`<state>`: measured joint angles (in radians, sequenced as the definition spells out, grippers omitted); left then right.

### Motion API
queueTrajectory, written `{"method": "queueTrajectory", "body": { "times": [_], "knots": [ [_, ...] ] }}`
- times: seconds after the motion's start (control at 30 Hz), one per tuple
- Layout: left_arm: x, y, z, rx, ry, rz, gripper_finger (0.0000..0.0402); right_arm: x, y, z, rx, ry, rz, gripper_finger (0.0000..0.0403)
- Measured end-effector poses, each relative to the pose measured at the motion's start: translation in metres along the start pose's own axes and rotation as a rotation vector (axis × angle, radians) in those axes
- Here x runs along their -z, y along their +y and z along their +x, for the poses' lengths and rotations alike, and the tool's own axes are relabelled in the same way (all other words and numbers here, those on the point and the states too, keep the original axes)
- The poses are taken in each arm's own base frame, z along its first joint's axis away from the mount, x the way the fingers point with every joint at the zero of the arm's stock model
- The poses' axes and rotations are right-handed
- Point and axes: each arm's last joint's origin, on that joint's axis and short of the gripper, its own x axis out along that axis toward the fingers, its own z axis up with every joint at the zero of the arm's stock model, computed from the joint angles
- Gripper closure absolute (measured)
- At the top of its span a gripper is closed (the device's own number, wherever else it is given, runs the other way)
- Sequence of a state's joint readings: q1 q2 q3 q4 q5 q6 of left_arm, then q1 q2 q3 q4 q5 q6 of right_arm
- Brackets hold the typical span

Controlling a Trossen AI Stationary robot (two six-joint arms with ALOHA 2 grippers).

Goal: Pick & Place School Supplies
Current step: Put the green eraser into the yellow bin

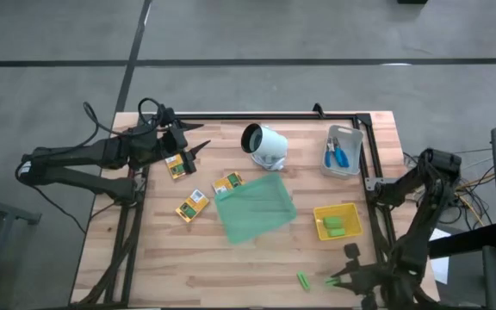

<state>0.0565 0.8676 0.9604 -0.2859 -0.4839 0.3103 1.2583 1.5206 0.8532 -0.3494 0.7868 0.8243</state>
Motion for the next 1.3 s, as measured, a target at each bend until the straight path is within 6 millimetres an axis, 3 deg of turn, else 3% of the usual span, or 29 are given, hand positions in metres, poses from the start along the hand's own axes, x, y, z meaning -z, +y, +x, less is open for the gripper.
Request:
{"method": "queueTrajectory", "body": {
  "times": [0.4,0.7,0.93,1.3],
  "knots": [
    [0.000,0.000,0.000,0.000,0.000,0.000,0.0165,-0.026,-0.047,-0.051,0.003,0.002,-0.016,0.0310],
    [0.000,0.000,0.000,0.000,0.000,0.000,0.0165,-0.025,-0.086,-0.078,0.058,0.091,0.002,0.0310],
    [0.000,0.000,0.000,0.000,0.000,0.000,0.0165,-0.015,-0.103,-0.082,0.115,0.120,0.092,0.0310],
    [0.000,0.000,0.000,0.000,0.000,0.000,0.0165,0.026,-0.127,-0.065,0.252,0.061,0.404,0.0310]
  ]
}}
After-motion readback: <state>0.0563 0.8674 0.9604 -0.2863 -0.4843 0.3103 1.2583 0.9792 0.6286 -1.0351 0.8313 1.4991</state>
